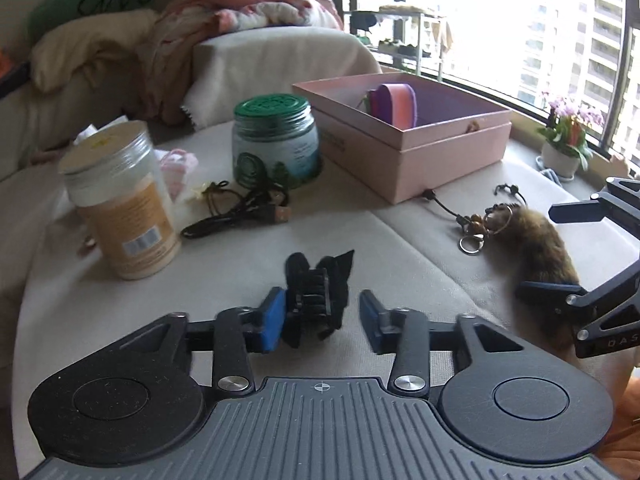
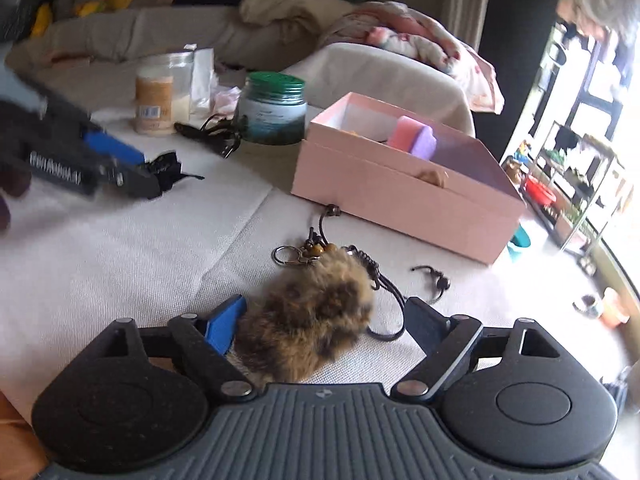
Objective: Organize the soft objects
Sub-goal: 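Grasp the black hair clip with the left gripper while the right gripper grasps the furry keychain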
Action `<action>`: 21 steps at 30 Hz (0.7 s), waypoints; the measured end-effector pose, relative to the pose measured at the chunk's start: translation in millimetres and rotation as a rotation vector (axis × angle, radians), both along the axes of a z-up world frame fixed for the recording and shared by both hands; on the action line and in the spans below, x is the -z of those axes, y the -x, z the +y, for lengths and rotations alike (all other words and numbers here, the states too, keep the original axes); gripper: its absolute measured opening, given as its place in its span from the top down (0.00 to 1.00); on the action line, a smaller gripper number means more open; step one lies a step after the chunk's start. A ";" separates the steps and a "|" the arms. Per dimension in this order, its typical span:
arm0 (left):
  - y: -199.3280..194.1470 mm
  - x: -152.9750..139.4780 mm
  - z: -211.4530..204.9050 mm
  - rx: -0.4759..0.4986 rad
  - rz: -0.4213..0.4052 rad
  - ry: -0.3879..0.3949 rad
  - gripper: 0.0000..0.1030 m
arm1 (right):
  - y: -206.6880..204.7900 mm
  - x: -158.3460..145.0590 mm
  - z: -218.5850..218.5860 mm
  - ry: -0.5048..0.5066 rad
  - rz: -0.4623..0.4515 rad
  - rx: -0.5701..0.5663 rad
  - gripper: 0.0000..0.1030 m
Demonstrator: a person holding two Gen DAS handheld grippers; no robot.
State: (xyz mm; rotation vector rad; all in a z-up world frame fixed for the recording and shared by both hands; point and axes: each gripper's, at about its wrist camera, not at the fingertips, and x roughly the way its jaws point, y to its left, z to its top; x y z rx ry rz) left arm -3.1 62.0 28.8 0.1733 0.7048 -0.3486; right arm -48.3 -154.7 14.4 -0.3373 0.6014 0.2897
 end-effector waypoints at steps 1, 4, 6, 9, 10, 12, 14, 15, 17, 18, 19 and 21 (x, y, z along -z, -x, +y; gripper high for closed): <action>-0.5 0.8 -1.3 -0.001 0.004 -0.004 0.49 | 0.3 1.9 -2.3 -0.024 -0.005 0.011 0.12; -3.4 2.3 -0.8 -0.011 0.018 0.003 0.45 | -1.9 5.1 -6.4 -0.066 -0.002 0.035 0.08; -5.8 1.6 1.4 -0.024 0.023 0.019 0.45 | -4.4 5.4 -8.2 -0.083 0.011 0.043 0.07; -9.2 2.0 1.5 -0.034 0.024 0.033 0.46 | -5.6 6.1 -10.6 -0.097 0.018 0.044 0.07; -10.6 3.0 1.5 -0.036 0.025 0.035 0.46 | -5.5 6.2 -10.7 -0.098 0.019 0.044 0.07; -14.6 6.0 1.0 -0.039 0.020 0.030 0.46 | -6.6 6.7 -11.6 -0.103 0.022 0.044 0.07; -21.1 9.8 1.9 -0.039 0.044 0.029 0.45 | -7.4 6.3 -13.1 -0.110 0.031 0.045 0.06; -21.6 9.3 3.9 -0.042 0.043 0.043 0.47 | -8.3 6.1 -13.8 -0.115 0.036 0.046 0.06; -23.1 8.9 7.4 -0.052 0.050 0.071 0.48 | -10.7 6.0 -15.5 -0.131 0.053 0.050 0.06; -23.0 8.9 8.4 -0.055 0.051 0.080 0.48 | -12.7 5.9 -17.1 -0.144 0.066 0.055 0.05; -22.4 9.2 8.9 -0.060 0.048 0.084 0.48 | -15.1 6.2 -19.3 -0.160 0.083 0.064 0.03; -20.4 9.6 7.5 -0.076 0.038 0.072 0.56 | -20.6 6.5 -23.6 -0.186 0.118 0.084 0.00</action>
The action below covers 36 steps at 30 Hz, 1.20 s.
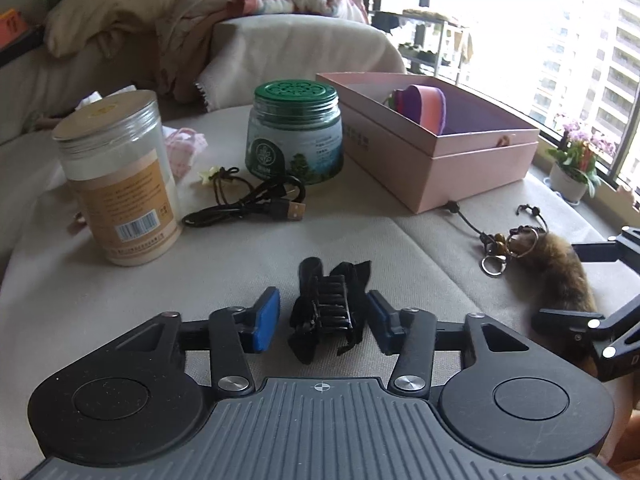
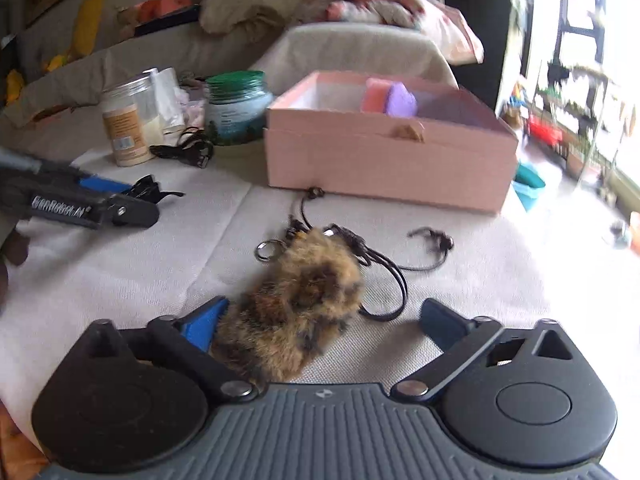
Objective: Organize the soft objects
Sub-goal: 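Grasp the black hair clip with the left gripper while the right gripper grasps the furry keychain, then carry the hair clip into the pink box and release while the right gripper lifts the keychain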
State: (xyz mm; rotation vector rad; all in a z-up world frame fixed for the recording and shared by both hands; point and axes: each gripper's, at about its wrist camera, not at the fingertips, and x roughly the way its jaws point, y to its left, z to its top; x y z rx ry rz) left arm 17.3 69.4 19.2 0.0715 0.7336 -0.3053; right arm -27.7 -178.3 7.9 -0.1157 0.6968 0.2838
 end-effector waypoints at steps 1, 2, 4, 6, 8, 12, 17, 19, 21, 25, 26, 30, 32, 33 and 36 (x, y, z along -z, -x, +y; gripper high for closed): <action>0.9 0.1 -0.8 -0.011 -0.005 -0.012 0.59 | -0.7 -0.1 0.6 0.005 0.007 0.000 0.00; 1.6 0.3 -1.1 -0.017 -0.009 -0.016 0.60 | -0.7 -0.4 1.2 0.008 0.017 0.007 0.00; 2.0 0.7 -0.5 -0.025 -0.016 -0.012 0.60 | -0.4 -2.1 3.1 0.021 0.045 0.018 0.00; 2.6 1.7 -0.1 -0.031 -0.025 -0.006 0.61 | 0.6 -2.5 3.2 0.026 0.055 0.004 0.00; 4.5 3.0 0.2 -0.038 -0.039 0.001 0.61 | 2.7 -2.7 1.2 0.030 0.054 -0.033 0.00; 9.8 6.4 -1.8 -0.035 -0.077 -0.013 0.61 | 4.8 -21.3 -5.6 0.016 0.024 -0.078 0.08; 10.0 6.4 3.4 -0.044 -0.080 0.026 0.61 | -6.1 -41.4 8.3 0.070 -0.070 -0.092 0.09; 11.5 6.9 6.3 -0.048 -0.082 0.047 0.61 | -21.9 -34.1 15.1 0.077 -0.032 -0.092 0.18; 14.3 7.7 8.4 -0.045 -0.090 0.061 0.61 | -37.5 -23.1 18.5 0.090 0.029 -0.077 0.41; 17.9 6.0 12.1 -0.071 -0.114 0.080 0.62 | -41.8 -24.4 16.7 0.063 0.110 -0.065 0.79; 19.3 4.9 12.3 -0.073 -0.126 0.079 0.63 | -37.7 -29.5 16.0 0.069 0.098 -0.054 0.81; 29.3 -5.6 8.3 -0.030 -0.142 0.096 0.63 | -8.6 -72.3 0.3 0.027 -0.007 -0.043 0.85; 38.2 -19.6 2.1 0.001 -0.154 0.111 0.64 | 8.9 -103.9 -11.5 -0.003 -0.089 -0.038 0.86; 42.7 -29.9 -1.3 0.021 -0.161 0.132 0.64 | 17.1 -119.7 -16.9 -0.011 -0.133 -0.034 0.86; 52.1 -73.2 -14.6 0.099 -0.228 0.189 0.64 | 38.2 -168.2 -33.8 -0.018 -0.275 -0.008 0.86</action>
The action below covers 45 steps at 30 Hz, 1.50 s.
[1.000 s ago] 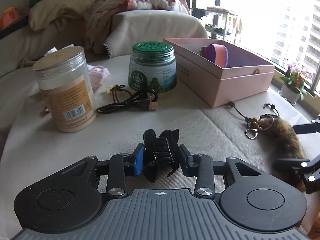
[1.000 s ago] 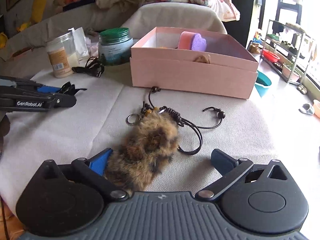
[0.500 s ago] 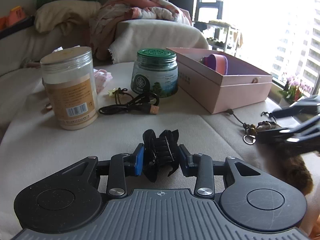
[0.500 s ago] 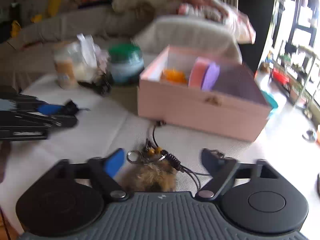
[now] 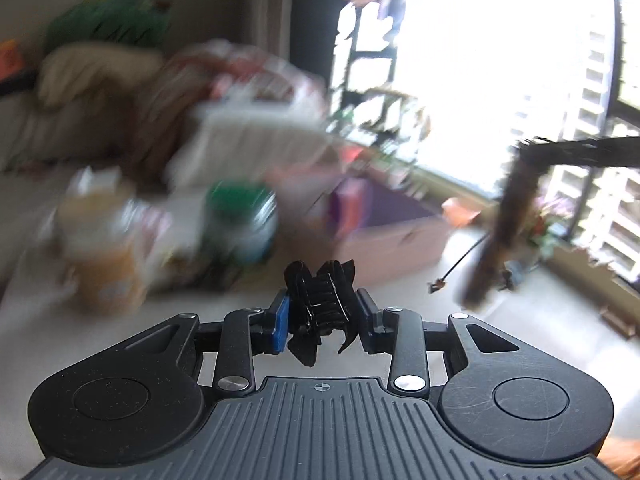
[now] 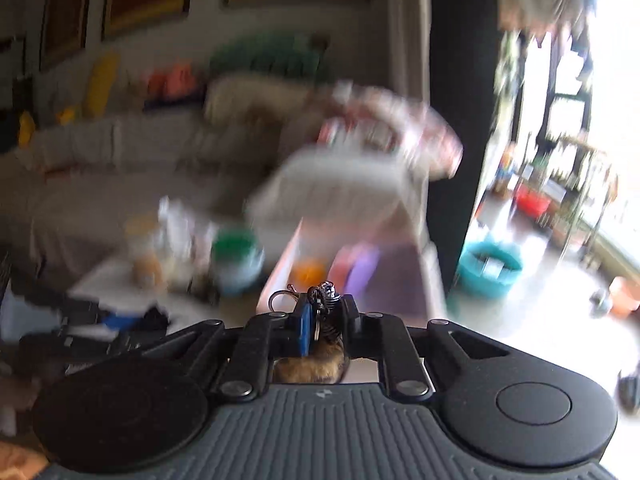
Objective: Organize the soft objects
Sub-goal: 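Carry the hair clip into the pink box and release while the right gripper lifts the keychain, then lower the furry keychain into the pink box and open the right gripper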
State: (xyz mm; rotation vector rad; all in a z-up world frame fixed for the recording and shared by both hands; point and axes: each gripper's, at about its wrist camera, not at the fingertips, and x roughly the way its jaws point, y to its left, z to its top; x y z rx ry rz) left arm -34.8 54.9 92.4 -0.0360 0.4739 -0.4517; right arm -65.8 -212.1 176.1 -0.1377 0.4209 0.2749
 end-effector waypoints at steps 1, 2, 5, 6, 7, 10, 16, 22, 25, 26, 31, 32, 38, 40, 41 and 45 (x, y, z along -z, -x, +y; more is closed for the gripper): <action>-0.3 -16.4 -6.1 0.020 -0.033 -0.002 0.64 | 4.2 -15.0 -5.0 -0.004 -0.040 0.007 0.86; -3.6 -32.1 -11.2 0.034 -0.063 0.004 0.63 | 7.9 -29.0 -11.0 -0.012 -0.074 0.009 0.86; -33.8 -72.6 -28.3 0.038 -0.125 0.036 0.63 | 13.9 -59.2 -26.7 -0.036 -0.161 0.025 0.89; -49.3 -82.6 -34.5 0.028 -0.142 0.044 0.63 | 14.9 -65.4 -30.4 -0.039 -0.182 0.030 0.89; -67.3 -90.1 -41.2 0.024 -0.143 0.058 0.62 | 13.6 -70.3 -34.0 -0.047 -0.196 0.038 0.89; -130.0 -89.0 -61.8 0.063 -0.036 0.115 0.61 | 4.7 -77.4 -41.2 -0.058 -0.210 0.055 0.89; -211.4 4.2 -85.3 0.034 0.216 0.169 0.61 | -32.3 -75.6 -49.9 -0.059 -0.140 0.035 0.89; -205.4 20.8 -71.5 0.039 0.227 0.134 0.61 | -58.7 3.7 -65.5 -0.028 0.090 0.020 0.33; -176.6 7.6 -55.8 0.062 0.188 0.163 0.61 | -54.8 49.3 -79.3 -0.067 0.217 0.047 0.32; -166.7 7.5 -51.2 0.077 0.188 0.176 0.61 | -50.1 62.0 -82.4 -0.077 0.258 0.044 0.32; -113.7 21.9 -38.4 0.147 0.228 0.209 0.61 | -21.1 111.7 -78.8 0.028 0.369 0.022 0.31; -106.1 25.8 -36.7 0.149 0.235 0.210 0.61 | -21.6 122.2 -76.4 0.053 0.392 0.024 0.31; -66.3 23.4 -12.4 0.112 0.212 0.188 0.61 | -30.9 119.9 -64.8 0.075 0.431 0.078 0.90; -57.2 17.5 0.4 0.072 0.190 0.186 0.61 | -25.0 80.9 -54.4 0.062 0.333 0.051 0.90; -50.8 14.4 8.1 0.049 0.178 0.191 0.61 | -22.4 57.4 -48.5 0.053 0.274 0.041 0.90; -41.4 5.7 32.8 -0.022 0.145 0.237 0.61 | -25.8 -40.5 -29.4 0.027 0.049 0.057 0.90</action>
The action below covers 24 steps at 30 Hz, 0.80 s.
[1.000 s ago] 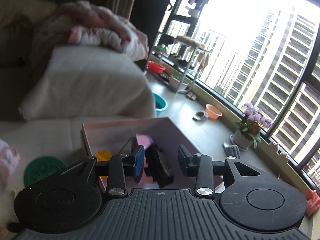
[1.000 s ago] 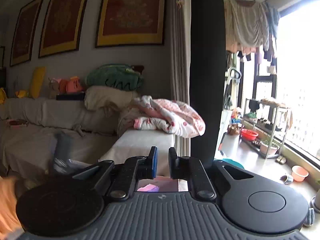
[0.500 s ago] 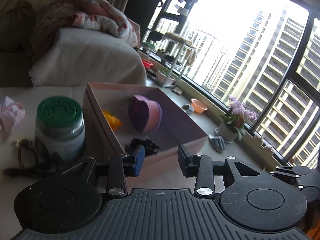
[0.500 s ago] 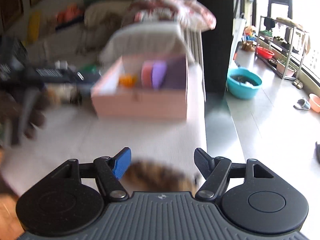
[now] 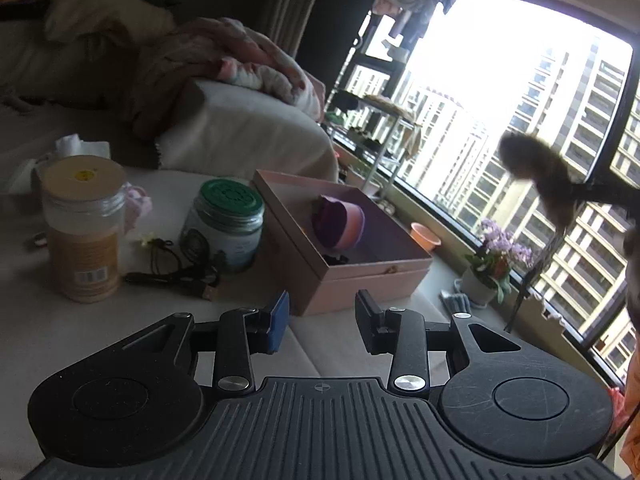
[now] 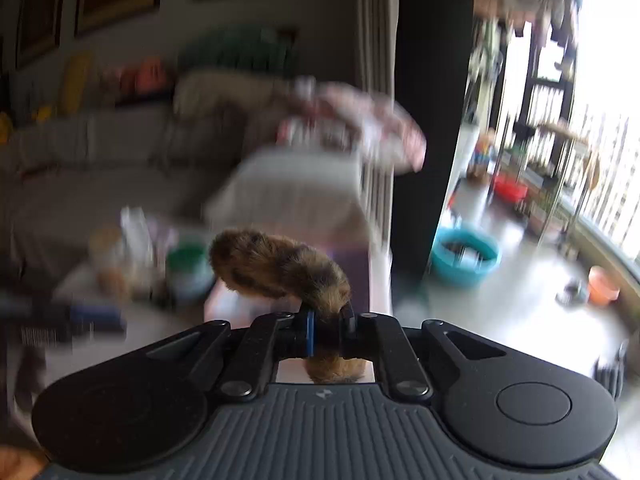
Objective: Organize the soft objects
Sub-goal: 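Lower the furry keychain into the pink box and open the right gripper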
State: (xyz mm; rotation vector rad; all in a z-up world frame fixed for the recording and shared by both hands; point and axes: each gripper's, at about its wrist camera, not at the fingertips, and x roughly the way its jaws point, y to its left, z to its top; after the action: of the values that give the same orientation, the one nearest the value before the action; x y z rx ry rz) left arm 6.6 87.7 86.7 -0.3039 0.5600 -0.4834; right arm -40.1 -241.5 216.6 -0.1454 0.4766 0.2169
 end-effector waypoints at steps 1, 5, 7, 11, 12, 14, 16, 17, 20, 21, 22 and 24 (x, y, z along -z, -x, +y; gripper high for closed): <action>1.7 -1.8 4.4 -0.012 -0.004 0.012 0.61 | -4.9 -20.9 2.9 -0.002 -0.044 -0.004 0.90; 10.5 -9.1 13.6 -0.021 -0.027 0.020 0.61 | -42.3 -86.3 19.8 0.008 -0.135 -0.018 0.90; 13.7 -10.7 17.2 -0.022 -0.036 0.017 0.61 | -59.0 -104.4 33.2 0.038 -0.162 0.000 0.90; 14.4 -6.9 30.1 -0.039 -0.031 0.015 0.61 | -90.4 -124.1 51.0 0.037 -0.162 0.009 0.90; 15.4 -4.7 34.2 -0.049 -0.027 0.013 0.61 | -96.4 -126.9 55.1 0.038 -0.161 0.013 0.90; 14.4 -0.7 42.8 -0.068 -0.014 0.016 0.61 | -107.4 -131.7 64.0 0.039 -0.171 0.016 0.90; 14.3 3.2 50.7 -0.085 -0.007 0.021 0.61 | -113.2 -133.8 69.2 0.027 -0.173 0.004 0.90; 13.7 5.3 53.4 -0.092 -0.002 0.024 0.61 | -118.8 -133.4 71.2 0.018 -0.165 0.001 0.90; 11.0 12.8 59.1 -0.105 0.015 0.039 0.61 | -141.9 -114.3 69.7 -0.019 -0.102 -0.001 0.89; 9.5 15.9 59.7 -0.106 0.023 0.039 0.61 | -154.2 -100.2 68.5 -0.037 -0.060 0.005 0.88; 8.7 18.9 59.7 -0.107 0.031 0.034 0.61 | -167.0 -82.0 66.4 -0.057 -0.007 0.007 0.80; 7.1 24.2 59.0 -0.115 0.044 0.003 0.61 | -198.5 -37.2 61.7 -0.068 0.155 0.026 0.54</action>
State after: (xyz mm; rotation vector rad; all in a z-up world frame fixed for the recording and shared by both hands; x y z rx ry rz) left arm -0.4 146.7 62.4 -0.3485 0.5808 -0.3677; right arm 158.4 -179.8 253.8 -0.0561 0.6243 0.2195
